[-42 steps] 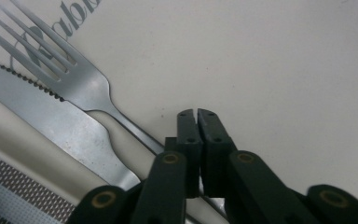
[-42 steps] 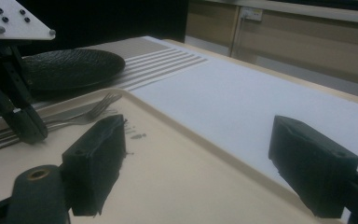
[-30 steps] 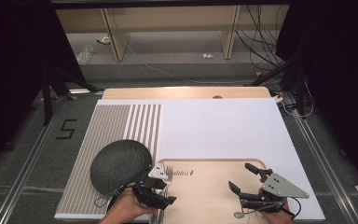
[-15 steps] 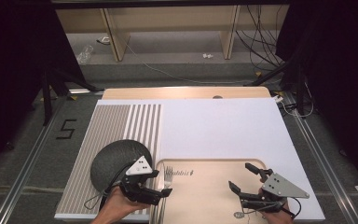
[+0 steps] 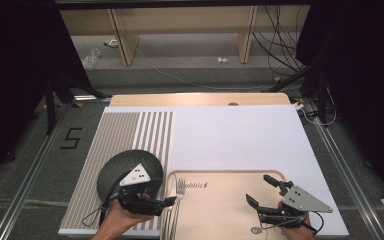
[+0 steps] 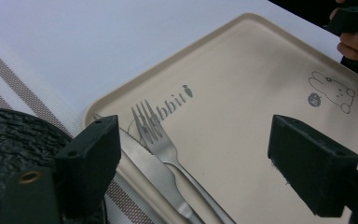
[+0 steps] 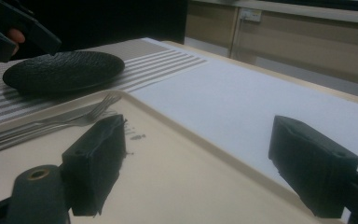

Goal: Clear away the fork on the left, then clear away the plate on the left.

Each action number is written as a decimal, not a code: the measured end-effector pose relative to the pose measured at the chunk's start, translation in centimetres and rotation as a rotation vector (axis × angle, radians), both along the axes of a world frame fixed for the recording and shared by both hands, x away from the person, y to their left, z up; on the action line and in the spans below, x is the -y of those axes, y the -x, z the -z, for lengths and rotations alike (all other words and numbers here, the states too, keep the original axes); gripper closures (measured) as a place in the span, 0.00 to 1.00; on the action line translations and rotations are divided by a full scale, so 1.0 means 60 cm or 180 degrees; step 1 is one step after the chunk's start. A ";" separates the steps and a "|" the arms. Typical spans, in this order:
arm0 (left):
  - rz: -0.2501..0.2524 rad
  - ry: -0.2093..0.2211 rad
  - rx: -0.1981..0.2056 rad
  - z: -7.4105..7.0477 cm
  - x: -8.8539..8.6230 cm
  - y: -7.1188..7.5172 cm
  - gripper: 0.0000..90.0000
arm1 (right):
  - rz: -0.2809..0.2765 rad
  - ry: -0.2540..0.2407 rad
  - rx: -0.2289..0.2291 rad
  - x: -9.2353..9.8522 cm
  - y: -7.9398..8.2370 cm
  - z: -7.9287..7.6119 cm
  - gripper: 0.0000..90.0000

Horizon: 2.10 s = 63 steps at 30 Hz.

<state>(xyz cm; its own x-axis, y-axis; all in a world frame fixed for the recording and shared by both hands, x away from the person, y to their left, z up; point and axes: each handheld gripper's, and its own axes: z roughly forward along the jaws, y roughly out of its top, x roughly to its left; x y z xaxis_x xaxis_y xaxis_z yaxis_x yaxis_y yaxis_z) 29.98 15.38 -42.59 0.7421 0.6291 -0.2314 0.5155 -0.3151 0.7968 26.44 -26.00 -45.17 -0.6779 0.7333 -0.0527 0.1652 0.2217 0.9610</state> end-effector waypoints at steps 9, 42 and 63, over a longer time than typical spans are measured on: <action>-0.0221 0.0058 -0.0008 0.003 -0.023 -0.001 0.18 | 0.0024 -0.0002 0.0002 0.003 0.002 0.000 0.22; -0.1062 0.0230 -0.0194 0.019 -0.119 0.003 0.18 | 0.0022 -0.0006 -0.0006 0.004 0.001 0.000 0.22; -0.1705 0.0315 -0.0421 0.032 -0.180 0.023 0.18 | 0.0028 0.0030 0.0017 0.001 0.003 0.000 0.22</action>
<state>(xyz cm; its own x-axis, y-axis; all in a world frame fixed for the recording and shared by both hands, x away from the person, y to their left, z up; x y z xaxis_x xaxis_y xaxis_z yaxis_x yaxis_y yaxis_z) 28.61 26.19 -44.54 0.2854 0.8807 -0.3780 0.6805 0.0915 0.7270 26.28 -26.06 -45.14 -0.6712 0.7386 -0.0631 0.1621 0.2293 0.9598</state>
